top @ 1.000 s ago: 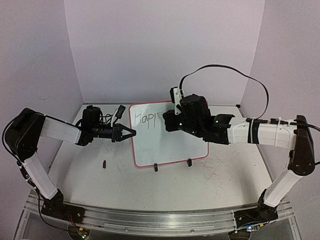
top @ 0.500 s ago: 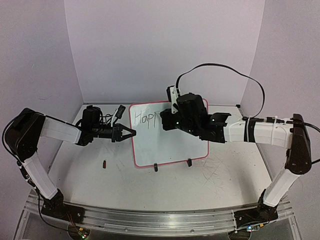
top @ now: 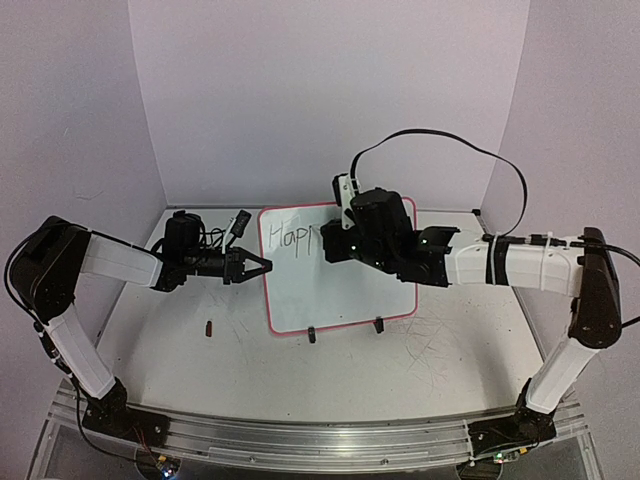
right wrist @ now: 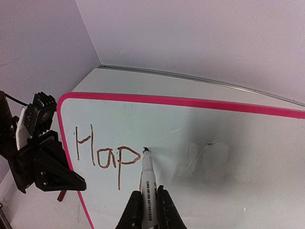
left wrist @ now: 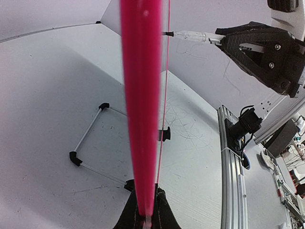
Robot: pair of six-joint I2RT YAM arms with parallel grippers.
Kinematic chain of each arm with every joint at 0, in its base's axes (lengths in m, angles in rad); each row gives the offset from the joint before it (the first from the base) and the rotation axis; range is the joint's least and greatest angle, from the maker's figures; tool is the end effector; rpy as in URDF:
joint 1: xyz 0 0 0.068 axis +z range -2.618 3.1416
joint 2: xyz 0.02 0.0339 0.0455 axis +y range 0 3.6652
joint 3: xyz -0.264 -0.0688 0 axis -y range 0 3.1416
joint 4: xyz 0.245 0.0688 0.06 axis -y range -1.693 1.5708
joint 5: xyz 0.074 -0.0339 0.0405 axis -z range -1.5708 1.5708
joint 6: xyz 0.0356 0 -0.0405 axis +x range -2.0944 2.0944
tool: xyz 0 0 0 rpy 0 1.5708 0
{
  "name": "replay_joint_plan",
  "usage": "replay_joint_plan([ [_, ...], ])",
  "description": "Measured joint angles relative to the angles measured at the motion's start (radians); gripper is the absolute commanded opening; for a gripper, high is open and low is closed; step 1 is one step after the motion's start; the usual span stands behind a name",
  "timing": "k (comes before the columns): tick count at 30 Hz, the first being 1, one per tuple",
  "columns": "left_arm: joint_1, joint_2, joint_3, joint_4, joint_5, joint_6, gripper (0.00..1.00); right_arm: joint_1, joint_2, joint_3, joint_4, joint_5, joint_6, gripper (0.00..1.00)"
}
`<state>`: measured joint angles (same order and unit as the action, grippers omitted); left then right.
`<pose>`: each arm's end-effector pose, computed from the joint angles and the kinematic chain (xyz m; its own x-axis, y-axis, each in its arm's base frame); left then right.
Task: Write a sentence on the whiteboard
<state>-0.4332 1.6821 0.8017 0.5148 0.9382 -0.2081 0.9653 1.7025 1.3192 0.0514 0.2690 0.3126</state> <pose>0.2969 -0.1689 0.1912 -0.5100 0.1013 -0.8542 0.8447 0.2467 -0.4751 0.2393 0.3290 0.3039 -0.3763 -0.0227 -0.9262 -0.5611 0.8011 0.2083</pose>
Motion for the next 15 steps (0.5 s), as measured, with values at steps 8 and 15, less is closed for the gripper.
replay_joint_plan([
  [8, 0.000, 0.000, 0.000, 0.000, 0.000, 0.000, 0.00, 0.002, 0.000, 0.001, -0.008, 0.024, 0.002, 0.00],
  [15, 0.000, 0.000, 0.000, 0.000, 0.000, -0.001, 0.00, 0.006, -0.001, 0.001, -0.014, 0.046, 0.005, 0.00],
])
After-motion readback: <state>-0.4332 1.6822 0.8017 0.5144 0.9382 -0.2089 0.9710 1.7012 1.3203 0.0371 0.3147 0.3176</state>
